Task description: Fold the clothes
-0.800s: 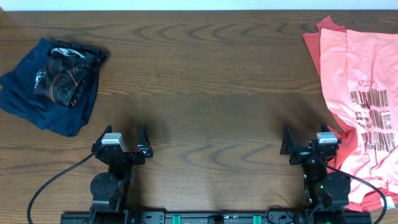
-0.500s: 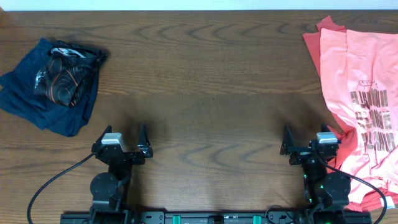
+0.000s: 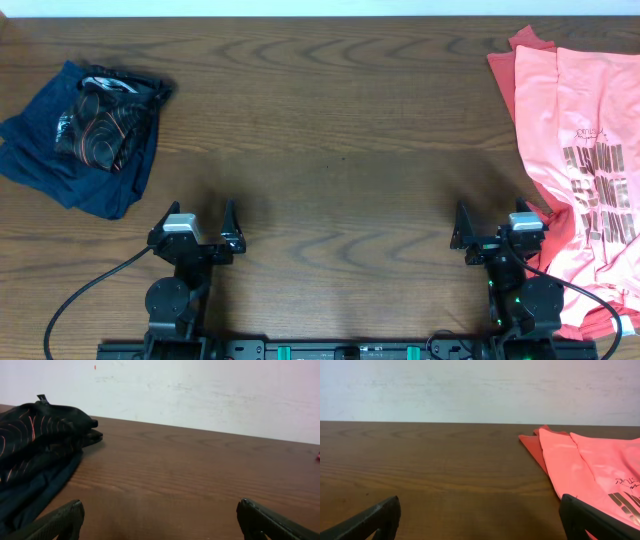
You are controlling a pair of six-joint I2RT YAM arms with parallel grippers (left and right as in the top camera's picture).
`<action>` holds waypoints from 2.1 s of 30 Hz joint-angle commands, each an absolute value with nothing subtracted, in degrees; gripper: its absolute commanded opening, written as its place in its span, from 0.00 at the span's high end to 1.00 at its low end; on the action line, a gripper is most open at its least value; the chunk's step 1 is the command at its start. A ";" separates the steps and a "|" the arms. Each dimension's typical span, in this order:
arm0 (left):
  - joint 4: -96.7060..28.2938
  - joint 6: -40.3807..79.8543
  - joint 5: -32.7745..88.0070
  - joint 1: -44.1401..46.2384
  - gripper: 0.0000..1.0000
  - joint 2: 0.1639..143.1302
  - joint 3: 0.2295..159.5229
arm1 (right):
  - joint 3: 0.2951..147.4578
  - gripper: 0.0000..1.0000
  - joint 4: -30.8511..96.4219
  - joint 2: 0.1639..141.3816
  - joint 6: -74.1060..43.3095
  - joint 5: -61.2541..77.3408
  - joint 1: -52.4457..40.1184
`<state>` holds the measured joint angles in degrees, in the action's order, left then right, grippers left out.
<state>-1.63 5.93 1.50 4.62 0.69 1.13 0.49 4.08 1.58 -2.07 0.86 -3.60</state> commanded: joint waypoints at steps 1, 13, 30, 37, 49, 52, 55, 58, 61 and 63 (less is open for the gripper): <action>-3.86 5.17 0.58 4.84 0.02 0.23 0.23 | 0.32 0.01 4.25 1.15 -1.02 0.69 -3.18; -3.86 5.17 0.58 4.84 0.02 0.23 0.23 | 0.32 0.01 4.25 1.15 -1.02 0.67 -3.18; -3.86 5.17 0.58 4.84 0.02 0.23 0.23 | 0.32 0.01 4.25 1.15 -1.02 0.69 -3.18; -3.86 5.19 0.60 4.84 0.02 0.23 0.23 | 0.32 0.01 4.25 1.15 -1.02 0.69 -3.18; -3.88 10.87 5.37 4.84 0.02 0.40 0.60 | 0.51 0.01 4.27 1.32 -7.68 1.52 -3.18; -4.93 11.31 7.55 4.84 0.02 1.87 2.50 | 1.91 0.01 5.26 2.42 -7.64 -0.23 -3.16; -8.16 11.51 7.88 4.84 0.02 5.23 6.31 | 5.13 0.01 7.94 5.43 -7.64 -3.29 -3.16; -11.55 11.49 8.23 4.84 0.02 11.00 11.53 | 9.17 0.01 10.15 10.63 -6.87 -5.48 -3.16; -15.18 11.49 8.19 4.84 0.02 18.26 17.54 | 14.44 0.01 12.88 18.55 -4.29 -6.17 -3.16; -17.74 11.49 8.16 4.84 0.02 23.70 21.78 | 18.33 0.01 15.00 24.58 -3.53 -6.94 -3.16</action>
